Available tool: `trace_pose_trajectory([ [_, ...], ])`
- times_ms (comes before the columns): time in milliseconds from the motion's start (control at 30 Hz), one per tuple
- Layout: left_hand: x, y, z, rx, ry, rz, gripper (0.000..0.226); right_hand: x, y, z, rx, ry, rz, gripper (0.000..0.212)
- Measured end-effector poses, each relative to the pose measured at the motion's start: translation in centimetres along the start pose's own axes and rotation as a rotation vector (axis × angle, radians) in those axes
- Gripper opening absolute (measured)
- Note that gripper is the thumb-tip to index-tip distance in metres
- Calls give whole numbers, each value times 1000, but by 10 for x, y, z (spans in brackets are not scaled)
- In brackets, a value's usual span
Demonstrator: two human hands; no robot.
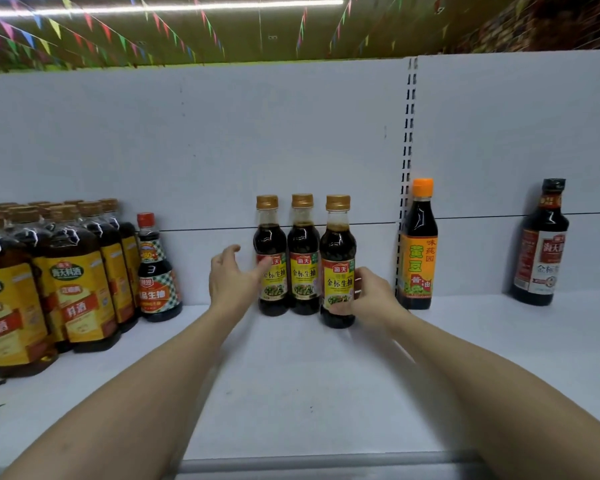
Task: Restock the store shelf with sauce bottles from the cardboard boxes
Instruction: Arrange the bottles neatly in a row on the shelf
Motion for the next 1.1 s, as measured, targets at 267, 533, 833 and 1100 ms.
trace_pose_trajectory([
  [267, -12, -40, 4, -212, 49, 53, 71, 7, -5, -21, 72, -17, 27, 62],
  [533, -17, -38, -7, -164, 38, 27, 69, 16, -5, -32, 141, -21, 34, 55],
  [833, -22, -38, -11, -190, 4, 52, 70, 12, -8, -31, 167, -46, 80, 57],
  [1100, -24, -39, -11, -255, -60, -38, 82, 2, -12, -12, 124, -155, 193, 81],
])
Point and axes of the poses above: each hand's wrist, its own z-axis away from the middle knuckle, its own y-axis out of the back of the hand, x = y × z, the point moved 7 cm from there along -z, towards the middle knuckle, and after that the axes turned 7 degrees about -z, right-handed, at the moved point
